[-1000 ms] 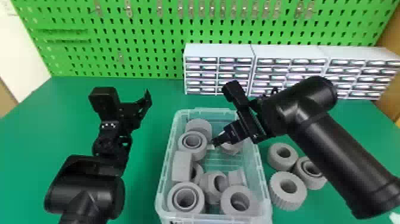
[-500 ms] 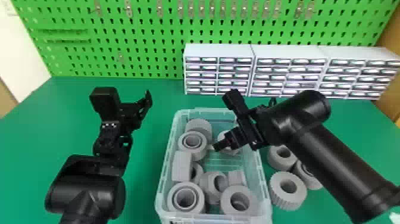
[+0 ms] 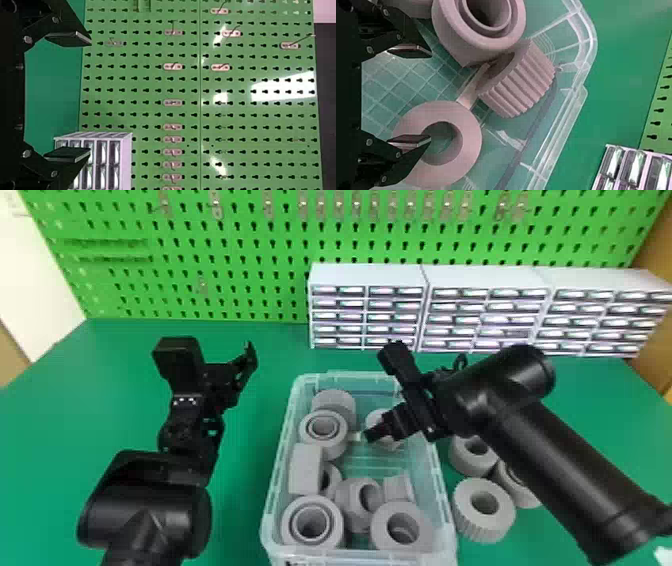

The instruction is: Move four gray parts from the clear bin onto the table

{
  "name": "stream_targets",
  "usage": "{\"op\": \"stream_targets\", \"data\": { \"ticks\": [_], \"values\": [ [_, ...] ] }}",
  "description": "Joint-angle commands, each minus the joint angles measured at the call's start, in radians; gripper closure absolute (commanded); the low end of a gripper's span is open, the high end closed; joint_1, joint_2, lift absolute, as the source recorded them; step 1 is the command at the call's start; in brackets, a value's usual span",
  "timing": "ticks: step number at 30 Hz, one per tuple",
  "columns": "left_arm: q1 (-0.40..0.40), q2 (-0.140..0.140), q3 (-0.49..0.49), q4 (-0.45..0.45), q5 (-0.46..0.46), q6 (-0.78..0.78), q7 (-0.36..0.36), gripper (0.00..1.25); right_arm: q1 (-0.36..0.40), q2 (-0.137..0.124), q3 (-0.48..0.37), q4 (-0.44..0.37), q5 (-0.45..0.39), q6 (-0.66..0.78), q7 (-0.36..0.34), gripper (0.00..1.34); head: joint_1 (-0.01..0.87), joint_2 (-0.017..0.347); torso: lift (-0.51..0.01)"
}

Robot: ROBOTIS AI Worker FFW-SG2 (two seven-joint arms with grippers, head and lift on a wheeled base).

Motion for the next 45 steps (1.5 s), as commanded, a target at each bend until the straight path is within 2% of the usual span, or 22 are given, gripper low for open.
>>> {"op": "stream_targets", "data": {
  "ticks": [1,13,26,45],
  "values": [
    [-0.001,0.0,0.0,0.001,0.001,0.0,0.0,0.3,0.0,0.0,0.002,0.022,0.007,-0.015,0.0,0.5,0.693,0.072,-0.052],
    [-0.001,0.0,-0.003,0.002,0.006,0.0,0.006,0.3,0.0,0.002,0.022,0.065,0.023,-0.063,0.003,0.49,0.693,0.072,-0.052],
    [-0.004,0.0,-0.007,0.002,0.006,-0.001,0.008,0.3,-0.009,0.006,0.068,0.095,0.093,-0.118,0.021,0.45,0.693,0.072,-0.052],
    [-0.009,0.0,-0.007,0.002,0.009,-0.001,0.008,0.29,-0.006,0.006,0.103,0.173,0.093,-0.201,0.043,0.4,0.693,0.072,-0.052]
  ]
}}
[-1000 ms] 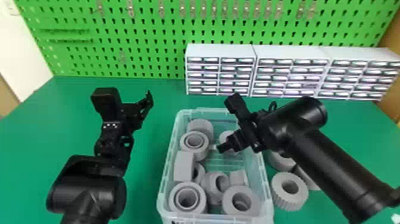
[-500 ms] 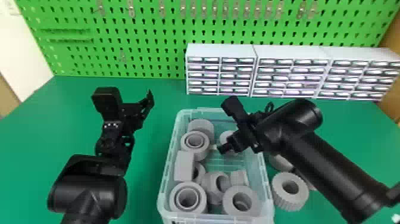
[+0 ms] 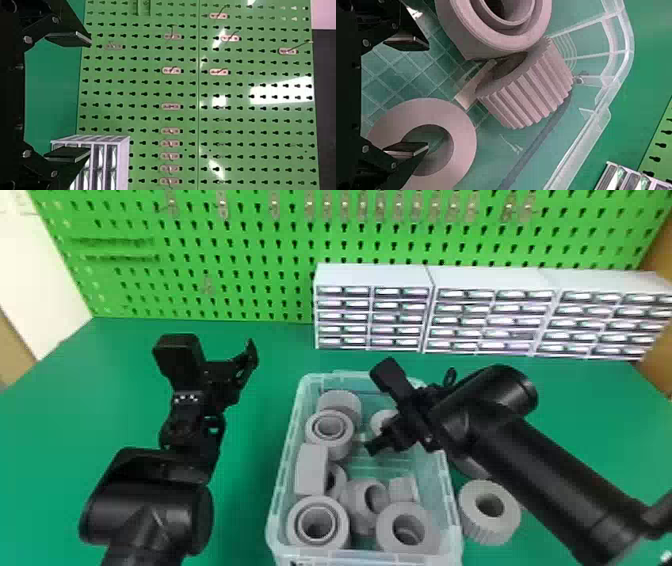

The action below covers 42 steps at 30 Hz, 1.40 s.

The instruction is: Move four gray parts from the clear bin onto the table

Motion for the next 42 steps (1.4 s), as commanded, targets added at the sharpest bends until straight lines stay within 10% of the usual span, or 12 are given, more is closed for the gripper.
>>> {"op": "stream_targets", "data": {
  "ticks": [1,19,42],
  "values": [
    [0.0,0.0,-0.001,0.0,0.0,0.0,0.0,0.29,0.001,0.0,0.003,0.013,0.0,-0.003,0.002,0.42,0.693,0.072,-0.052],
    [0.003,0.0,0.003,0.0,0.006,0.0,0.0,0.29,-0.005,0.005,0.014,-0.005,-0.034,0.043,0.003,1.02,0.693,0.072,-0.052],
    [0.006,0.0,0.002,0.0,0.004,0.0,0.0,0.29,-0.013,0.011,-0.008,-0.125,-0.057,0.081,0.003,1.02,0.693,0.072,-0.052]
  ]
}}
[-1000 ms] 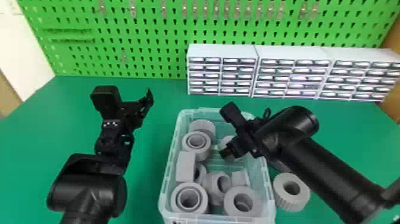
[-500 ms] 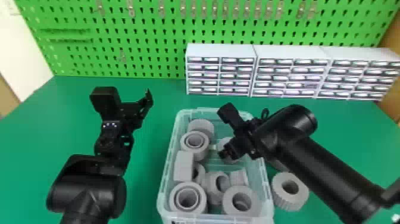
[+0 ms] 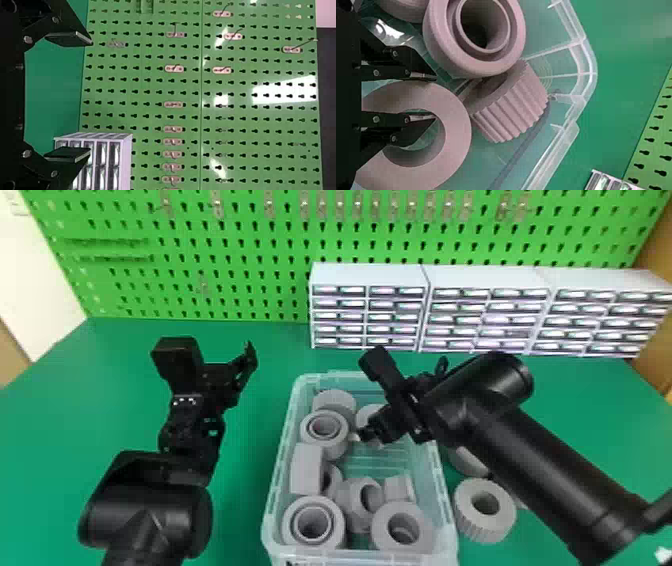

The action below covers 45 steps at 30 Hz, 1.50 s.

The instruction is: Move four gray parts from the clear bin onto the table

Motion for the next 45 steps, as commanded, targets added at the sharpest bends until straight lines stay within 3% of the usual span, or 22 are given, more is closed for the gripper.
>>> {"op": "stream_targets", "data": {
  "ticks": [1,18,45],
  "values": [
    [-0.001,0.0,-0.001,0.0,-0.002,0.0,0.0,0.29,-0.003,0.001,-0.001,-0.008,-0.018,0.0,0.0,1.02,0.693,0.072,-0.052],
    [0.003,0.0,0.002,0.0,0.0,0.0,0.0,0.29,0.0,-0.004,-0.038,-0.18,-0.018,0.071,0.0,1.02,0.693,0.072,-0.052],
    [0.014,0.0,0.009,0.0,0.0,0.0,0.0,0.3,0.024,-0.008,-0.228,-0.412,0.013,0.261,-0.001,1.02,0.693,0.072,-0.052]
  ]
}}
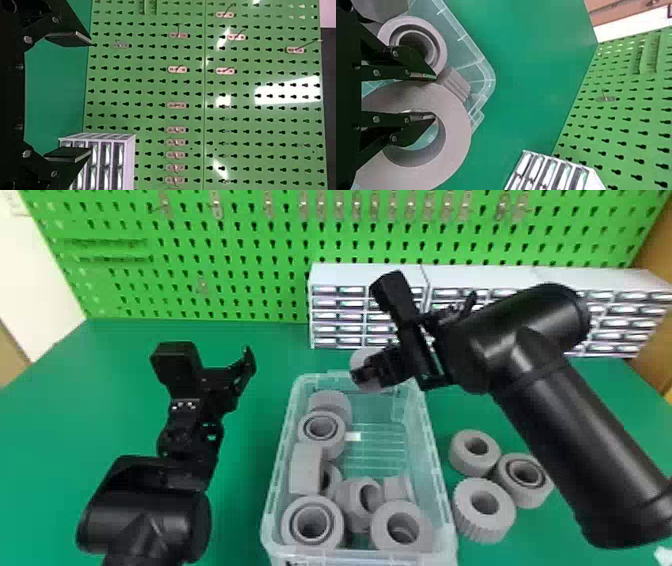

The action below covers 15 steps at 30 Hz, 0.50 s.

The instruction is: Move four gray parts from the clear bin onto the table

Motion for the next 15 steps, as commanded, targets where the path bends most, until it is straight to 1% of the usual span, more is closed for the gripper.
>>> {"op": "stream_targets", "data": {
  "ticks": [1,4,10,15],
  "values": [
    [-0.001,0.0,0.001,0.0,0.0,0.0,0.0,0.29,0.003,-0.001,-0.026,-0.03,0.009,0.023,0.0,1.02,0.693,0.072,-0.052],
    [-0.004,0.0,-0.001,0.0,0.0,0.0,0.0,0.29,0.006,-0.001,-0.047,-0.053,0.032,0.048,0.0,1.02,0.693,0.072,-0.052],
    [-0.001,0.0,0.002,0.0,0.002,0.0,0.0,0.3,0.027,-0.003,-0.095,-0.112,0.113,0.088,0.0,1.02,0.693,0.072,-0.052],
    [-0.001,0.0,0.001,0.0,0.002,0.0,0.0,0.3,0.046,-0.004,-0.145,-0.129,0.147,0.108,0.0,1.02,0.693,0.072,-0.052]
  ]
}}
